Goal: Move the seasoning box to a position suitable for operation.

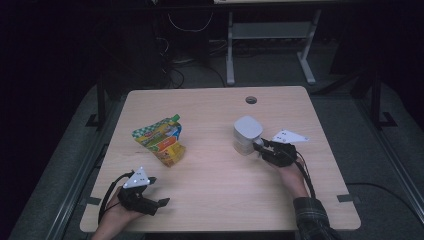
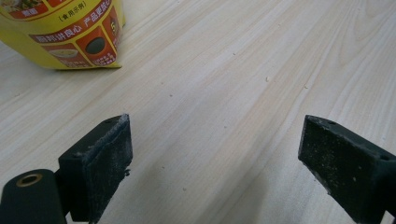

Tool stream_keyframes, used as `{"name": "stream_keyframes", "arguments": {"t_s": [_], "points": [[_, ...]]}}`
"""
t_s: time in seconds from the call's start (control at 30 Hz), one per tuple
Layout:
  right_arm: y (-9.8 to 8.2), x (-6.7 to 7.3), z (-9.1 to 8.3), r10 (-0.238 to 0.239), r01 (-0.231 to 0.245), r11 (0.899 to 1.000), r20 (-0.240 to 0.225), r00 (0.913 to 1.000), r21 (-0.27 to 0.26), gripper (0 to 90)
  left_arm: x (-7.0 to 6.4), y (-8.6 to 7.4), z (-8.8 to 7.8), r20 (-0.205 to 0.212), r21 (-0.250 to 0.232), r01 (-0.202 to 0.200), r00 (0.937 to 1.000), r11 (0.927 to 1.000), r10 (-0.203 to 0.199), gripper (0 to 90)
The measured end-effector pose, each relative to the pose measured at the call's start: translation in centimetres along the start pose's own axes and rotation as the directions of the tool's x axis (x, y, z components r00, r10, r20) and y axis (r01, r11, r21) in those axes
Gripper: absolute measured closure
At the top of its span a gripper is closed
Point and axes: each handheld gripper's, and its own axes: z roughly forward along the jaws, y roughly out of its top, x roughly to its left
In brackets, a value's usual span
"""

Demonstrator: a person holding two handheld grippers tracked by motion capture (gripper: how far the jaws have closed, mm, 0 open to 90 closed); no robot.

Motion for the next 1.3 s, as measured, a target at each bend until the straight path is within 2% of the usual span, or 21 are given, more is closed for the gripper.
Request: {"name": "stream_keyframes", "arguments": {"t_s": [0.73,0.93,1.3], "points": [[0.3,0.4,-0.9,-0.026,0.026,1.0,-0.007,0.9996,-0.001,68.5,0.0,0.0,-0.2,-0.005,0.0,0.006,1.0,1.0,-0.006,9.6],[0.4,0.7,-1.1,-0.025,0.025,1.0,-0.02,0.9995,0.004,68.5,0.0,0.0,-0.2,-0.005,-0.004,0.01,0.9999,0.9999,-0.01,9.6],[0.4,1.6,-1.8,-0.05,0.051,0.999,-0.049,0.9976,0.019,68.5,0.1,-0.1,-0.2,-0.007,-0.001,0.011,0.9999,0.9999,-0.011,9.6]]}}
